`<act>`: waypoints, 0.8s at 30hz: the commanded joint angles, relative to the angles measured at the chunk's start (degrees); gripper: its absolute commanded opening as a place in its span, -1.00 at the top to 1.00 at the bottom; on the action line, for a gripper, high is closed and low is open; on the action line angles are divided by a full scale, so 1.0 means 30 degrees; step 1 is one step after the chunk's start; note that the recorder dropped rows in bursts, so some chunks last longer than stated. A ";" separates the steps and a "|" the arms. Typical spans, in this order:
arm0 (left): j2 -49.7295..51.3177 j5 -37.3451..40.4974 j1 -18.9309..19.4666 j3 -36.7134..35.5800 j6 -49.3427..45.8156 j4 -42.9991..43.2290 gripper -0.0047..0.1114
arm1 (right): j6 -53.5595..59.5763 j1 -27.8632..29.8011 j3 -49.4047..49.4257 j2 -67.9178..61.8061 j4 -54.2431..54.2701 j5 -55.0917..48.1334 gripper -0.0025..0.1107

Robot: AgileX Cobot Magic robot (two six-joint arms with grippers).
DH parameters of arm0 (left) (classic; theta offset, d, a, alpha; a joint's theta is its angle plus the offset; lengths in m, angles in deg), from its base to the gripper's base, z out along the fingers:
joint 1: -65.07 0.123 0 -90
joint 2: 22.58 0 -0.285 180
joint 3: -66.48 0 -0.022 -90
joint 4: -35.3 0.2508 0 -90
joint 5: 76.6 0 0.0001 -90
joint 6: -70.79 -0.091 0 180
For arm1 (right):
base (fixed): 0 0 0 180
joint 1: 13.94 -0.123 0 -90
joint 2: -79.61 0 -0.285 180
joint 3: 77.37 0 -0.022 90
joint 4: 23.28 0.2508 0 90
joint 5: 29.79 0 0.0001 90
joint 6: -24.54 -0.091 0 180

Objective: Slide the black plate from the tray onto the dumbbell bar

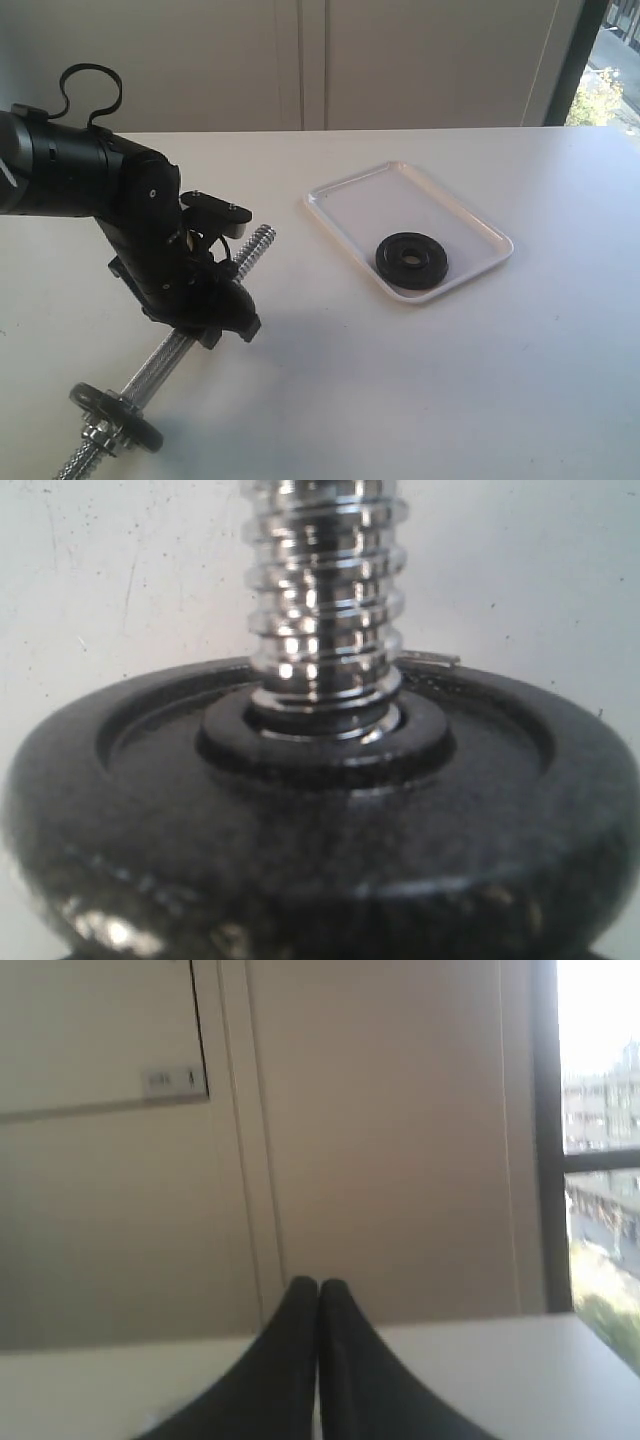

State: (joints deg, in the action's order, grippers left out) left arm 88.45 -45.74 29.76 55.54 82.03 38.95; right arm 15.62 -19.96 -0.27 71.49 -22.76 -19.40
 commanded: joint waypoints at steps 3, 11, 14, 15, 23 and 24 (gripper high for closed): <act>-0.0860 0.0459 -0.0078 0.0171 -0.0387 0.0094 0.92 | -0.3958 -0.0079 0.0040 0.0114 -0.0010 0.5506 0.96; -0.0860 0.0201 -0.0078 0.0171 -0.0387 0.0094 0.92 | -0.6033 -0.0079 0.0040 0.0114 -0.0010 0.7127 0.96; -0.0860 0.0064 -0.0078 0.0171 -0.0387 0.0094 0.92 | -0.5808 -0.0079 -0.1075 -0.0355 -0.0010 0.2455 0.96; -0.0860 0.0064 -0.0078 0.0171 -0.0387 0.0094 0.92 | -0.5528 -0.0079 -0.1840 -0.1278 -0.0010 0.0589 0.96; -0.0860 0.0082 -0.0078 0.0171 -0.0387 0.0094 0.92 | -0.0246 -0.0383 -1.3821 -1.7837 0.0069 -1.1416 0.96; -0.0860 0.0007 -0.0078 0.0171 -0.0387 0.0094 0.92 | 0.2834 -0.0867 -1.6796 -2.1195 0.1296 -1.3775 0.96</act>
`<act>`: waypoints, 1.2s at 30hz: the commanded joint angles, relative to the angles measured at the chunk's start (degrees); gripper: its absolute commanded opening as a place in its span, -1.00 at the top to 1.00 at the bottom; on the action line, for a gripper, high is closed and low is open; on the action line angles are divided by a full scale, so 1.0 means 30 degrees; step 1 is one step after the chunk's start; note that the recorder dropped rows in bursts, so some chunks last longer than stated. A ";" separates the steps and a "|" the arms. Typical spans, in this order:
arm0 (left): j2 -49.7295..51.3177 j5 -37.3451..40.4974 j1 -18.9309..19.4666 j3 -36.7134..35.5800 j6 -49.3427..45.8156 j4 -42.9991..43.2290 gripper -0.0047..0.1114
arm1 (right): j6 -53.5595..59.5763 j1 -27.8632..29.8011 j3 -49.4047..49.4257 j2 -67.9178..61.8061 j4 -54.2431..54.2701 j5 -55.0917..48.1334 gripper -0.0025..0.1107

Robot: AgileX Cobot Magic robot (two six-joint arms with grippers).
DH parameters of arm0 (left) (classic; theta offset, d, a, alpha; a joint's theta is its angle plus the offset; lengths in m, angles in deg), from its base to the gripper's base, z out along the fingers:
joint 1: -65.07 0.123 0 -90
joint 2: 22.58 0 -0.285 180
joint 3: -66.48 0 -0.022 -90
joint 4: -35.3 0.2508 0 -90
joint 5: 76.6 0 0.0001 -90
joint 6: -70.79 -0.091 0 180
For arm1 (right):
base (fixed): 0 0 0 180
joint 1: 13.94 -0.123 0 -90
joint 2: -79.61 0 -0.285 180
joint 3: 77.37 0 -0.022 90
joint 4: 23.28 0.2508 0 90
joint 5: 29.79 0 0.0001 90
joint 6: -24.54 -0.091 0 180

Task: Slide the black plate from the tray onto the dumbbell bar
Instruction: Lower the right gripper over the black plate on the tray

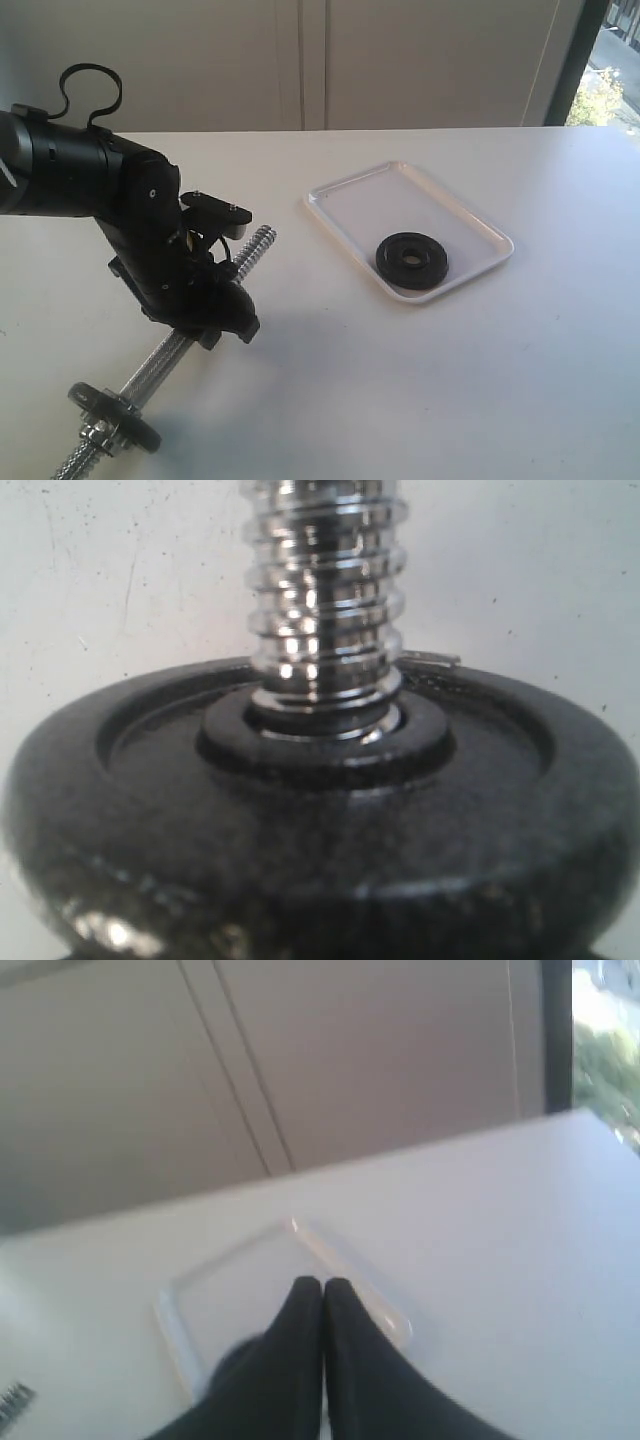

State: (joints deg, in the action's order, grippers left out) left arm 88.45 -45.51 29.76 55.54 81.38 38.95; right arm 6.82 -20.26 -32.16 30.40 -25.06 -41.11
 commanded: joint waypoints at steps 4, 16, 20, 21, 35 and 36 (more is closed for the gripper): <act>-0.0860 -0.0080 -0.0078 0.0171 -0.0169 0.0094 0.92 | 1.3493 -0.2862 -1.3373 -1.5072 0.4014 -1.1608 0.96; -0.0860 0.0080 -0.0078 0.0171 -0.0121 0.0017 0.92 | 2.4098 -0.4546 -1.6635 -2.3667 0.2421 -1.0800 0.88; -0.0860 0.0080 -0.0078 0.0171 -0.0121 0.0017 0.92 | 2.4137 -0.4546 -1.6635 -2.4159 0.3242 -1.1238 0.41; -0.0860 0.0080 -0.0078 0.0171 -0.0121 0.0017 0.92 | 2.4538 -0.4546 -1.6635 -2.4348 0.3489 -1.1144 0.32; -0.0860 -0.0070 -0.0078 0.0171 -0.0121 -0.0059 0.92 | 1.9549 -0.4546 -1.6635 -2.4842 0.2756 -0.7524 0.21; -0.0860 -0.0070 -0.0078 0.0171 -0.0121 -0.0059 0.92 | 1.9506 -0.4546 -1.6635 -2.4842 0.2593 -0.7715 0.21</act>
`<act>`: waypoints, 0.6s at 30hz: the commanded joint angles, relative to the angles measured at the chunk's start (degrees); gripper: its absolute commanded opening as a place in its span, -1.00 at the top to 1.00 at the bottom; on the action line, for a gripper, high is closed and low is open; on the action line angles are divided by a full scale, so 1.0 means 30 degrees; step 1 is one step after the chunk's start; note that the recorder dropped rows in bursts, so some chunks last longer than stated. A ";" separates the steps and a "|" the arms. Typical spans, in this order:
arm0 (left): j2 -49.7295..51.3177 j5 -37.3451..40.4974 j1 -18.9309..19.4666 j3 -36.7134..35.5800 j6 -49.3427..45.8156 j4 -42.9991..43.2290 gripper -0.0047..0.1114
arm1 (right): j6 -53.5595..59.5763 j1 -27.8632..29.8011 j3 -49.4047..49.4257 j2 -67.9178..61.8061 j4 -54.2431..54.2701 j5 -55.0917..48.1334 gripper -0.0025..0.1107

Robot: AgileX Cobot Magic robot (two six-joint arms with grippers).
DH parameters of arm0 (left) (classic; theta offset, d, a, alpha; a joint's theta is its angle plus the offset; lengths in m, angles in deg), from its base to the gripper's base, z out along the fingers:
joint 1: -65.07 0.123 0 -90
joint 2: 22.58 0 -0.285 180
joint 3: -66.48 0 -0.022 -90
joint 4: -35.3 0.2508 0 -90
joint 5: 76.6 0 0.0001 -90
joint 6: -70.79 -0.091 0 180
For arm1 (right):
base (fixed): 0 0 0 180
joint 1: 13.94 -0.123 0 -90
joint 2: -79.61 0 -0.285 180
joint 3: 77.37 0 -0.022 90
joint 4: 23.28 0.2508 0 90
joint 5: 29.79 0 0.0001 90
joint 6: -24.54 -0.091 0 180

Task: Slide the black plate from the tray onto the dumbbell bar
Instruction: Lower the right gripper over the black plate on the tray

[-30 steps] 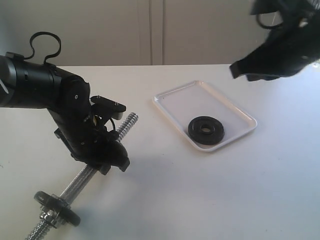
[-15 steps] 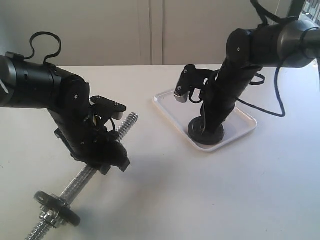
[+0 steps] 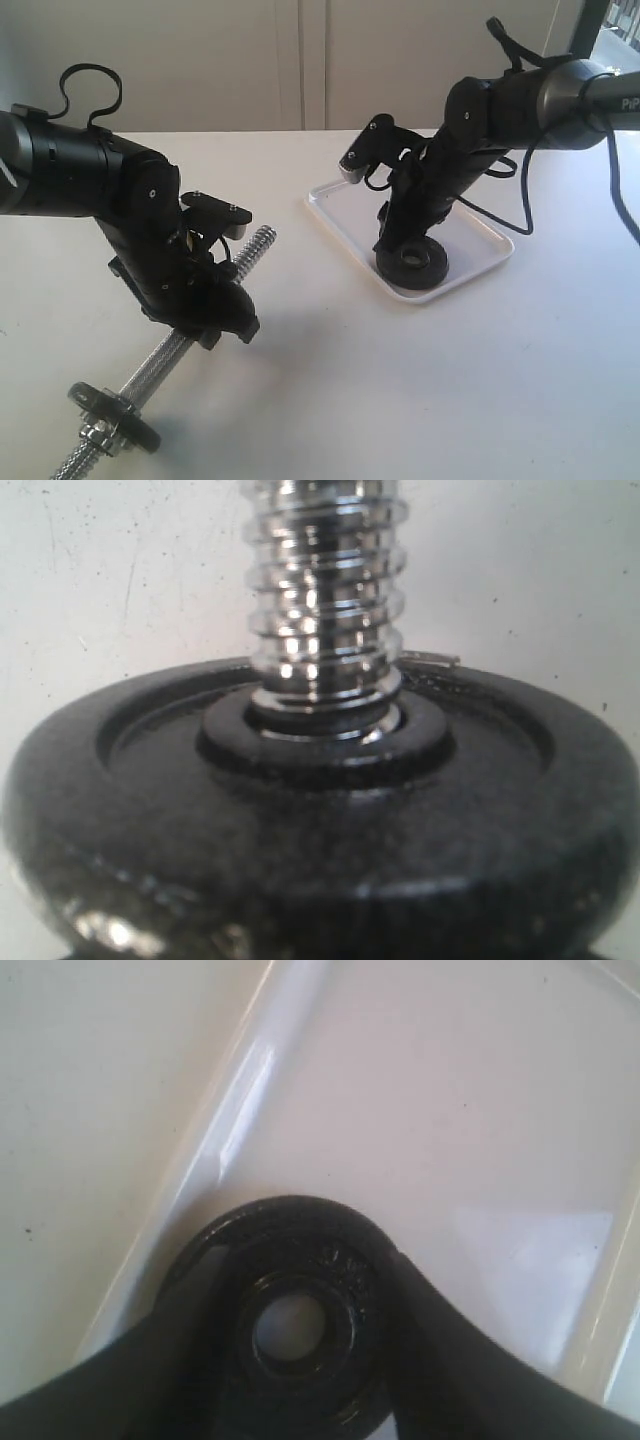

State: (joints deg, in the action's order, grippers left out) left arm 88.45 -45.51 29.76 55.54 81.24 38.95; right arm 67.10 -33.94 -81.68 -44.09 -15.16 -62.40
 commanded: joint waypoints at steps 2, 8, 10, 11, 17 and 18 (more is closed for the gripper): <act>-0.0860 -0.0071 -0.0078 0.0171 -0.0042 -0.0059 0.92 | -0.0499 0.0014 -0.0157 -0.0015 -0.1382 -0.0974 0.20; -0.0860 -0.0071 -0.0078 0.0171 -0.0042 -0.0059 0.92 | -0.0412 0.0014 -0.0232 -0.0015 -0.2707 -0.1117 -0.53; -0.0860 -0.0104 -0.0078 0.0171 -0.0044 -0.0059 0.92 | -0.0146 0.0014 -0.0232 -0.0015 -0.2906 -0.1483 -0.73; -0.0860 -0.0139 -0.0078 0.0171 -0.0044 -0.0059 0.92 | -0.0142 0.0014 -0.0232 -0.0015 -0.2942 -0.1349 -0.76; -0.0860 -0.0214 -0.0078 0.0171 -0.0044 -0.0059 0.92 | -0.0276 0.0014 -0.0232 -0.0107 -0.3420 -0.0695 -0.76; -0.0860 -0.0205 -0.0078 0.0171 -0.0002 -0.0059 0.92 | -0.0276 0.0014 -0.0232 -0.0213 -0.3451 -0.0616 -0.76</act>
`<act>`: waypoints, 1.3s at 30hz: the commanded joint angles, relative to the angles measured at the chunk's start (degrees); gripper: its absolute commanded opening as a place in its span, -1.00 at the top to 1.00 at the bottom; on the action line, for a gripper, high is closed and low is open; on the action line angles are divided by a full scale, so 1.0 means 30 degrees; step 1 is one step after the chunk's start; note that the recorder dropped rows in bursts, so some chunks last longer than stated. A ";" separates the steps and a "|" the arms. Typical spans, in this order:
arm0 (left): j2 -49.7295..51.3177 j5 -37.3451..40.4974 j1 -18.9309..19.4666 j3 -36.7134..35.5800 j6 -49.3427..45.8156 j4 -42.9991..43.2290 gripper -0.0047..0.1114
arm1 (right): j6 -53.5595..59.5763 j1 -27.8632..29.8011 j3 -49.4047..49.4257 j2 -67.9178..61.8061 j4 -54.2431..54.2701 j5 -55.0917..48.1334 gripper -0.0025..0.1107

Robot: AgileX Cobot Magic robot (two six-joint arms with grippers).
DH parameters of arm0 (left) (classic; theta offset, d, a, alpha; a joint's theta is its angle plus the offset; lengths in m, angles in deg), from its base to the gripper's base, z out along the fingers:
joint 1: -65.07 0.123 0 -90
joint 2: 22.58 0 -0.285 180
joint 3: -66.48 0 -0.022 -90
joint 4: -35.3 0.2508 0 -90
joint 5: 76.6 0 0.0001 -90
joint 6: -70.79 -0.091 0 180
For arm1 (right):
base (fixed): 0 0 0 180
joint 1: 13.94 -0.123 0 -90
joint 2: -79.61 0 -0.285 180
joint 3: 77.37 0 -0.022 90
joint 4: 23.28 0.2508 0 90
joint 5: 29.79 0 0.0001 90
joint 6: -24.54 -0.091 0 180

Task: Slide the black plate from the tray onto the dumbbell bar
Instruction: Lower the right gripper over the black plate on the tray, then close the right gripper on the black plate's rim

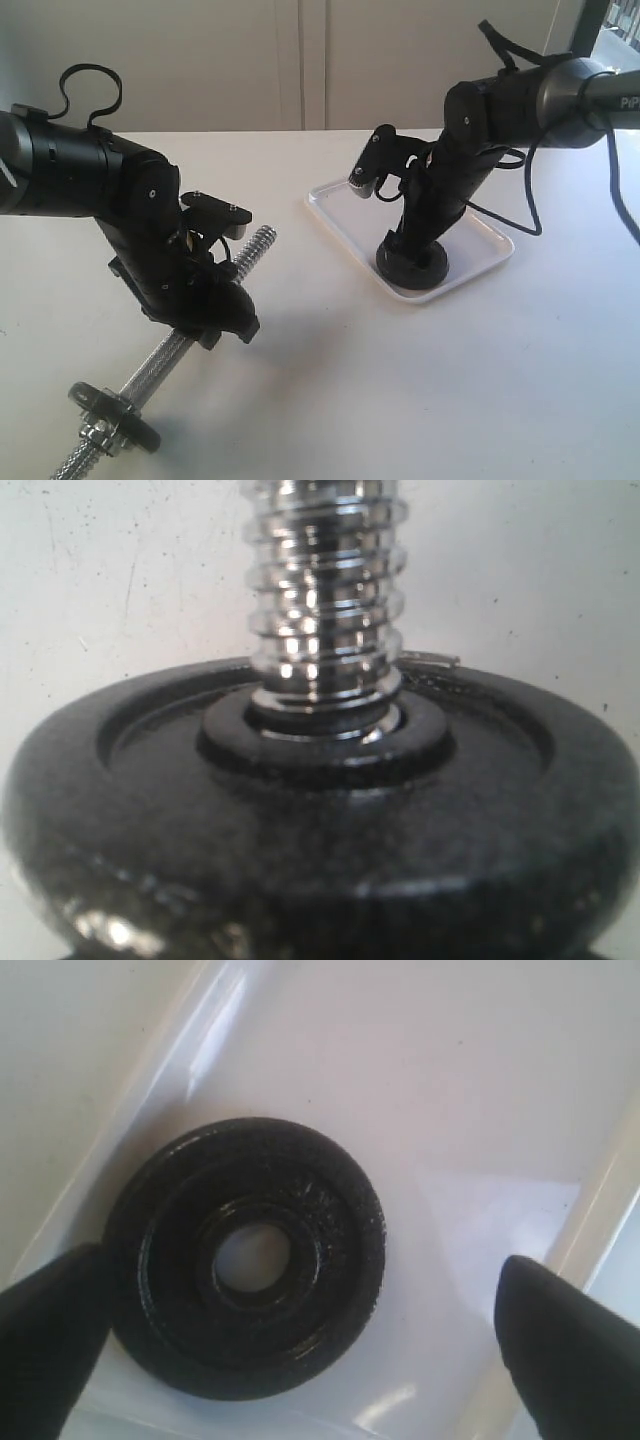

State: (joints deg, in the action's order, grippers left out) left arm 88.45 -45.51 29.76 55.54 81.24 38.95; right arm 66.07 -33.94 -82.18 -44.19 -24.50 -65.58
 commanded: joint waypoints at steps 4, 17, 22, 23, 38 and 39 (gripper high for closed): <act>-0.0860 -0.0342 -0.0078 0.0171 0.0000 -0.0147 0.92 | 0.0069 0.0014 -0.0063 -0.0914 -0.0453 0.1373 -0.76; -0.0860 -0.0453 -0.0078 0.0171 0.0000 -0.0275 0.92 | -0.0524 0.0014 -0.0063 -0.0190 -0.0535 0.0004 -0.75; -0.0860 -0.0453 -0.0078 0.0171 0.0000 -0.0320 0.92 | -0.0641 0.0014 -0.0063 -0.0269 -0.0535 -0.0140 -0.67; -0.0860 -0.0453 -0.0078 0.0171 0.0000 -0.0352 0.92 | -0.0641 0.0014 -0.0063 -0.0352 -0.0535 -0.0140 -0.67; -0.0860 -0.0494 -0.0078 0.0171 0.0000 -0.0491 0.92 | -0.0641 0.0014 -0.0063 -0.1763 -0.0535 -0.0125 -0.67; -0.0860 -0.0494 -0.0078 0.0171 0.0000 -0.0491 0.92 | -0.0641 0.0014 -0.0063 -0.1853 -0.0535 -0.0125 -0.67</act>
State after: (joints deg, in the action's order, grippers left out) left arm 88.45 -45.62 29.76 55.54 81.20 38.17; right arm 64.16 -33.94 -82.88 -47.58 -25.15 -65.43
